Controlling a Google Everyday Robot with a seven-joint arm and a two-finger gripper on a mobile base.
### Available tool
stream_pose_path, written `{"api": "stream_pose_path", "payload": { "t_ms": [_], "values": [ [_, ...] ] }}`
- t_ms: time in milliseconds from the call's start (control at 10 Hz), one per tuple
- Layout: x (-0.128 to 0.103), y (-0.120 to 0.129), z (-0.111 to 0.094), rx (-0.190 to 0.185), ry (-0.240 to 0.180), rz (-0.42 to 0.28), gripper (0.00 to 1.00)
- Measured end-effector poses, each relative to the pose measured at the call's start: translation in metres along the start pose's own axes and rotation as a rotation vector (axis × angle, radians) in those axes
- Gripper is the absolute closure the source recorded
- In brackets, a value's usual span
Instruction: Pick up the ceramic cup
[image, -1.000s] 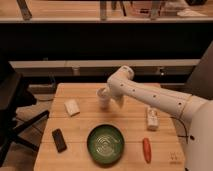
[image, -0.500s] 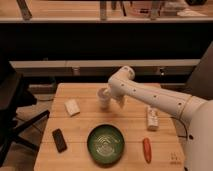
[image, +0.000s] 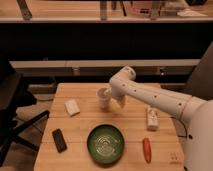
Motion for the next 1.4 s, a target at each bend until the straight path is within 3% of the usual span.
{"api": "stream_pose_path", "payload": {
  "t_ms": [1400],
  "values": [
    [0.011, 0.010, 0.009, -0.008, 0.002, -0.012, 0.20]
  ]
}}
